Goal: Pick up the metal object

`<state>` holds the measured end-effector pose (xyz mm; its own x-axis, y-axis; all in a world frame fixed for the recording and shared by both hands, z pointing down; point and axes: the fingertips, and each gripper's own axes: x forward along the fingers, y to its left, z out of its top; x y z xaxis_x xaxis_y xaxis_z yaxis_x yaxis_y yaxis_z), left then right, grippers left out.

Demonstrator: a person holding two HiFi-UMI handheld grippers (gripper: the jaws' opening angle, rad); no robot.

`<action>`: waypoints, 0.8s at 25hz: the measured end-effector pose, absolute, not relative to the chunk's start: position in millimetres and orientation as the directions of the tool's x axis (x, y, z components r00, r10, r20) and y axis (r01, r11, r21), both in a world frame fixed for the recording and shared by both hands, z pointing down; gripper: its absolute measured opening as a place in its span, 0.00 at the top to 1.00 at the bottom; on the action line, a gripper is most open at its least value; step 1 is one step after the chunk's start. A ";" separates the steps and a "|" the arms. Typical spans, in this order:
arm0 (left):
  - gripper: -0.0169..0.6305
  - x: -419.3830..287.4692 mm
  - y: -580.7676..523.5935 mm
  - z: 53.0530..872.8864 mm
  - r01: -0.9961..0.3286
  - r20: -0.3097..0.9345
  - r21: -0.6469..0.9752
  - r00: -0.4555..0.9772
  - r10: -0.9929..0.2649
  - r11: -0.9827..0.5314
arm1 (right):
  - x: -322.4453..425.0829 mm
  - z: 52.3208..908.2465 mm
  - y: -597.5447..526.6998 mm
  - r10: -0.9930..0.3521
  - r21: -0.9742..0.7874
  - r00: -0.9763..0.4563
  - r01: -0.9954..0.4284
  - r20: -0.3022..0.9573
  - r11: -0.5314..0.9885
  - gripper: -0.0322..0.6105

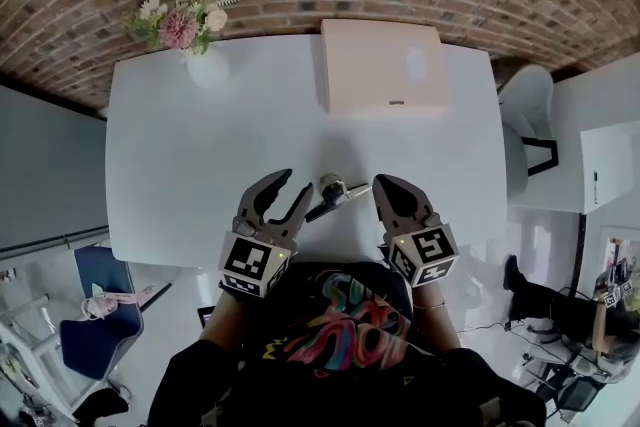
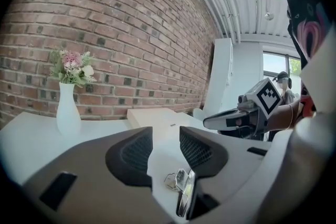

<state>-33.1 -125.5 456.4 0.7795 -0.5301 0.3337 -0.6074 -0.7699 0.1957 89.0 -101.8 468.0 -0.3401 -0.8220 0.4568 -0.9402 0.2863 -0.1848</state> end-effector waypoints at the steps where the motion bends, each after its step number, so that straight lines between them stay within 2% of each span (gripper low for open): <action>1: 0.73 -30.0 -124.0 458.7 -0.596 0.339 0.207 0.788 -0.514 -0.776 | 88.6 468.1 -101.9 -0.822 -0.186 -0.342 -0.939 0.455 0.288 0.92; 5: 0.70 -17.3 -115.3 470.9 -0.538 0.364 0.274 0.825 -0.432 -0.797 | 86.2 469.0 -101.1 -0.817 -0.189 -0.354 -0.935 0.455 0.300 0.92; 20: 0.66 23.5 -91.6 532.0 -0.415 0.468 0.318 0.851 -0.240 -0.852 | 95.4 492.7 -77.8 -0.793 -0.215 -0.356 -0.934 0.494 0.285 0.92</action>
<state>23.5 -91.6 532.0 0.8508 -0.2399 0.4675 -0.4151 -0.8524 0.3179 95.4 -77.8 492.7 -0.3561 -0.7934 0.4936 -0.9340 0.2852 -0.2152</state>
